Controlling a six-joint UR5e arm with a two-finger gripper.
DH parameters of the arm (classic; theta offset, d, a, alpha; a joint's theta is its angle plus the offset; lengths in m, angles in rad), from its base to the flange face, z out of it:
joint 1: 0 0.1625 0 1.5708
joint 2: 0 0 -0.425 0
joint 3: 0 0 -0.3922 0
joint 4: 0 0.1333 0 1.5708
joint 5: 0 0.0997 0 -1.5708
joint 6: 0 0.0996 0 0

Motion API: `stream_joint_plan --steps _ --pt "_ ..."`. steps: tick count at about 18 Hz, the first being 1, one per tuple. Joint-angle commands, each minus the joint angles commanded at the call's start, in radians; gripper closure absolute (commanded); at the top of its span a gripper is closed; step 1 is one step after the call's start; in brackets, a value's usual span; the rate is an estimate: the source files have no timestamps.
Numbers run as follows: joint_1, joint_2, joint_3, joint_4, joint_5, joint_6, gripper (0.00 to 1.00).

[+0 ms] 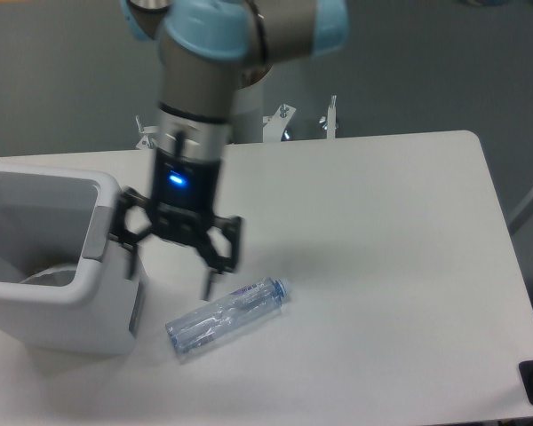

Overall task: Place the trash in the trash can
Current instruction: 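Move the gripper back over the clear water bottle and lower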

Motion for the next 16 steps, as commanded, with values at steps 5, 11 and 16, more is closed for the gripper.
stream_joint_plan --steps 5,11,16 --pt "0.005 -0.057 0.0 0.0 0.0 0.025 0.0" --pt "0.003 -0.066 -0.031 -0.005 0.003 0.175 0.0" --pt "-0.003 -0.08 -0.054 -0.005 0.077 0.282 0.0"
